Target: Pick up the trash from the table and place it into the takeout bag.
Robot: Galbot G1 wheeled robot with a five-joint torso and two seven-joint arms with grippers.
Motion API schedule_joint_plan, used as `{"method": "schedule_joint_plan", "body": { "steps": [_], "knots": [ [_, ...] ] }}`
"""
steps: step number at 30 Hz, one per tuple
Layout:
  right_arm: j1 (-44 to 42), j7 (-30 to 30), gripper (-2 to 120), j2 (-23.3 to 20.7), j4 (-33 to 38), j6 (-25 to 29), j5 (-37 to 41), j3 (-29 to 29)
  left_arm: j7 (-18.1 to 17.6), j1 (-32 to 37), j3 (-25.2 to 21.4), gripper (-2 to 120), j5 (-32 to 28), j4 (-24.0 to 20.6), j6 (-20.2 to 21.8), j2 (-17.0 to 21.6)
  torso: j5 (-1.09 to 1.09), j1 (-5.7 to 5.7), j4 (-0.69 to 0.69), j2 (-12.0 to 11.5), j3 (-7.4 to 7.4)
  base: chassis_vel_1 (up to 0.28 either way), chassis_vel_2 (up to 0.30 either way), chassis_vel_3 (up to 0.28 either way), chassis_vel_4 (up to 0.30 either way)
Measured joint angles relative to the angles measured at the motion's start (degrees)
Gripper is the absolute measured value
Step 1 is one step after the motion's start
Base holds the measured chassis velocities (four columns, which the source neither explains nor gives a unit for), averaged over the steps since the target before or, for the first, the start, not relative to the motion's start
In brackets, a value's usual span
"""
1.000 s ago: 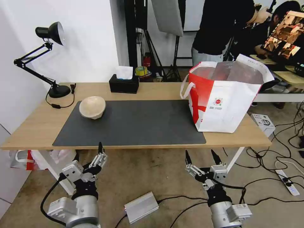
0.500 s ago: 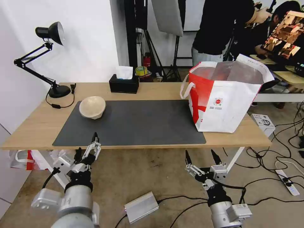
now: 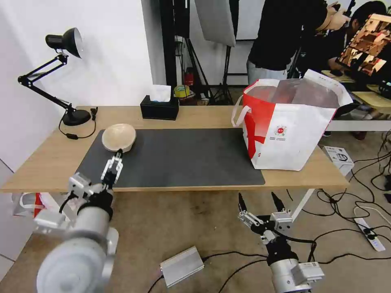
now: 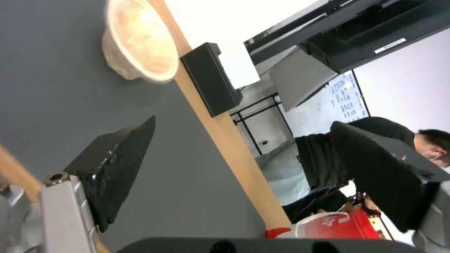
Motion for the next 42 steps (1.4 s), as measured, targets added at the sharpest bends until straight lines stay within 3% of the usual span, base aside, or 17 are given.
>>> {"method": "schedule_joint_plan", "body": {
  "steps": [9, 23, 42],
  "knots": [
    [0.00, 0.00, 100, -0.01, 0.00, 0.00, 0.00, 0.00, -6.38, -12.02, 0.84, 100, -6.50, 8.70, 0.19, 3.52, 0.01, 0.00, 0.00, 0.00, 0.00, 0.000, 0.000, 0.000, 0.000],
    [0.00, 0.01, 100, -0.01, 0.00, 0.00, 0.00, 0.00, -12.49, -18.92, 3.42, 100, -6.93, 19.12, 0.64, 4.22, 0.01, 0.00, 0.00, 0.00, 0.00, 0.000, 0.000, 0.000, 0.000],
    [0.00, 0.00, 100, 0.00, 0.00, -0.01, 0.00, 0.00, -15.60, -25.44, 4.95, 100, -6.81, 26.97, 0.95, 4.08, 0.01, 0.00, 0.00, 0.01, 0.00, 0.000, 0.000, 0.000, 0.000]
  ]
}}
